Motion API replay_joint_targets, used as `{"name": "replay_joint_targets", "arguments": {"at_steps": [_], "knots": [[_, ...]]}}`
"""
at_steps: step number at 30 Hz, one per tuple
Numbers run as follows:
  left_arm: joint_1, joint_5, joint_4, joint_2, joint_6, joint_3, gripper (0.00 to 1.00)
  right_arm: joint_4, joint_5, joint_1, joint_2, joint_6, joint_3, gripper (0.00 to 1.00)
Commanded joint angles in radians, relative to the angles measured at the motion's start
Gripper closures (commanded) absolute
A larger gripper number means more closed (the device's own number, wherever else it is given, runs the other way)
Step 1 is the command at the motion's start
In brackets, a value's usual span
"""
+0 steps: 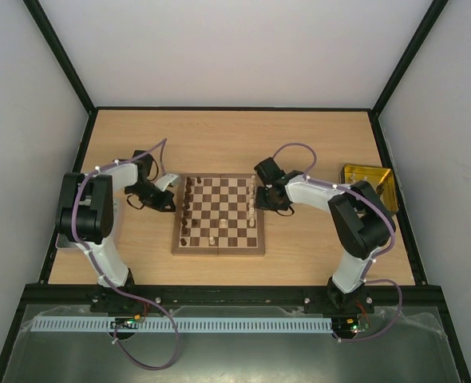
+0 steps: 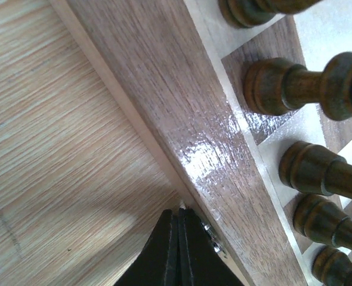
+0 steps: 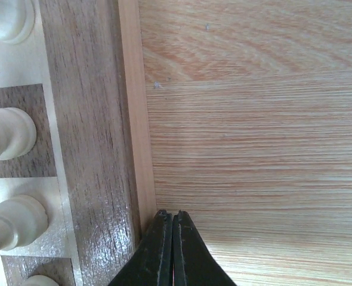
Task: Set up the chess pieces on the board
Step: Move the chessboard to the center of the board, then move the storage box to the center of the board.
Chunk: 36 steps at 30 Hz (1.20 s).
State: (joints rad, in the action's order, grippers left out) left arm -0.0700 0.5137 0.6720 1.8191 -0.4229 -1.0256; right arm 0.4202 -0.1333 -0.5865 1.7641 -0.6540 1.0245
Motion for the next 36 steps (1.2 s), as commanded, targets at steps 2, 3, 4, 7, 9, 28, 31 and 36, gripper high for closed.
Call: {"name": "replay_joint_targets", "arguments": {"at_steps": [2, 3, 4, 7, 9, 28, 31, 36], "knots": [[0.009, -0.059, 0.0, -0.001, 0.013, 0.03, 0.98, 0.023, 0.008, 0.006, -0.076, 0.014, 0.009, 0.98], [0.018, -0.075, -0.01, -0.006, 0.019, 0.025, 0.98, 0.035, 0.015, 0.016, -0.095, 0.014, 0.006, 0.98], [0.027, -0.099, -0.022, -0.013, 0.027, 0.022, 0.98, 0.049, 0.031, 0.027, -0.113, 0.014, 0.004, 0.98], [0.055, -0.151, -0.06, -0.045, 0.045, 0.014, 0.9, 0.092, 0.086, 0.07, -0.18, 0.013, 0.012, 0.89], [0.061, -0.186, -0.084, -0.07, 0.051, 0.013, 0.76, 0.125, 0.13, 0.108, -0.221, 0.014, 0.028, 0.68], [0.062, -0.167, -0.186, -0.115, 0.067, 0.022, 0.46, 0.211, 0.217, 0.523, -0.25, -0.037, 0.084, 0.48], [0.064, -0.153, -0.189, -0.11, 0.062, 0.024, 0.49, 0.181, 0.218, 0.54, -0.273, -0.067, 0.019, 0.49], [0.067, -0.141, -0.187, -0.107, 0.055, 0.027, 0.5, 0.15, 0.259, 0.553, -0.304, -0.108, -0.065, 0.49]]}}
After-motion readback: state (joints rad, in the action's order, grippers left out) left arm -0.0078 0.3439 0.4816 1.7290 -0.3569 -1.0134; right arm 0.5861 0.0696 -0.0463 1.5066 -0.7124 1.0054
